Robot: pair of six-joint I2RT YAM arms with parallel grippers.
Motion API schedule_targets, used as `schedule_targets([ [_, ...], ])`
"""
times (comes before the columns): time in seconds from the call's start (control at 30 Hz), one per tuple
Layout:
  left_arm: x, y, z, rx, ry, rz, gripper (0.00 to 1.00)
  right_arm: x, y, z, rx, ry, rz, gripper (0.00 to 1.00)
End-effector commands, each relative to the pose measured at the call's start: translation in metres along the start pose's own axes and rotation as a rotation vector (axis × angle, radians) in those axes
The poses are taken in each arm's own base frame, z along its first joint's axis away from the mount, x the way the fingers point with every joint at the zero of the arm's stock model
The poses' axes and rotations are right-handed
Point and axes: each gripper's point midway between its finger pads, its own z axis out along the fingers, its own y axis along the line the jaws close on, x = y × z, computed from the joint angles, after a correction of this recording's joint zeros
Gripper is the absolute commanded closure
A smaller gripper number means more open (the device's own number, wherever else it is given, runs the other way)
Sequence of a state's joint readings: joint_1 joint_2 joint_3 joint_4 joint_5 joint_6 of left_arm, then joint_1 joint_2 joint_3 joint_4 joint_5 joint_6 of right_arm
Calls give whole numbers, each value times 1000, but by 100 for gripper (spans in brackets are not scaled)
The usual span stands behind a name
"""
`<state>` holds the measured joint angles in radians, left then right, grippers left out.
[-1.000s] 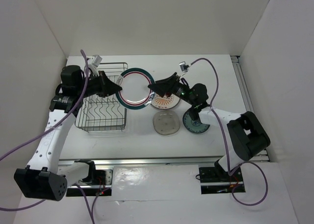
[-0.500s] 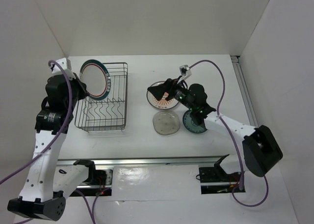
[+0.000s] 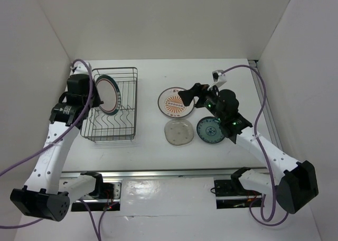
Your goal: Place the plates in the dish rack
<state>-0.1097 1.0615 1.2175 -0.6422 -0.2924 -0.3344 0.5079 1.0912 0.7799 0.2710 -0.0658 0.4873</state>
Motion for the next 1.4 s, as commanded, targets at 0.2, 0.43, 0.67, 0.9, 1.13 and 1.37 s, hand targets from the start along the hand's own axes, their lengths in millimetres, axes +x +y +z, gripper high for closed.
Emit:
schedule_targets([
  [0.2, 0, -14, 2, -21, 13, 50, 100, -12, -4, -13, 3, -2, -26, 0],
  [0.43, -1, -14, 1, -41, 3, 53, 100, -6, -10, -11, -2, 12, -23, 0],
  [0.67, 15, -19, 18, -42, 68, 67, 100, -4, -16, -12, -1, 10, -13, 0],
  [0.9, 21, -29, 21, 6, 96, 69, 100, -1, -21, -9, -4, 20, -2, 0],
  [1.13, 31, -31, 30, 4, 135, 73, 100, 3, -23, -9, -5, 19, 7, 0],
  [1.37, 39, -37, 40, 15, 176, 83, 100, 3, -23, -9, -5, 19, 16, 0],
])
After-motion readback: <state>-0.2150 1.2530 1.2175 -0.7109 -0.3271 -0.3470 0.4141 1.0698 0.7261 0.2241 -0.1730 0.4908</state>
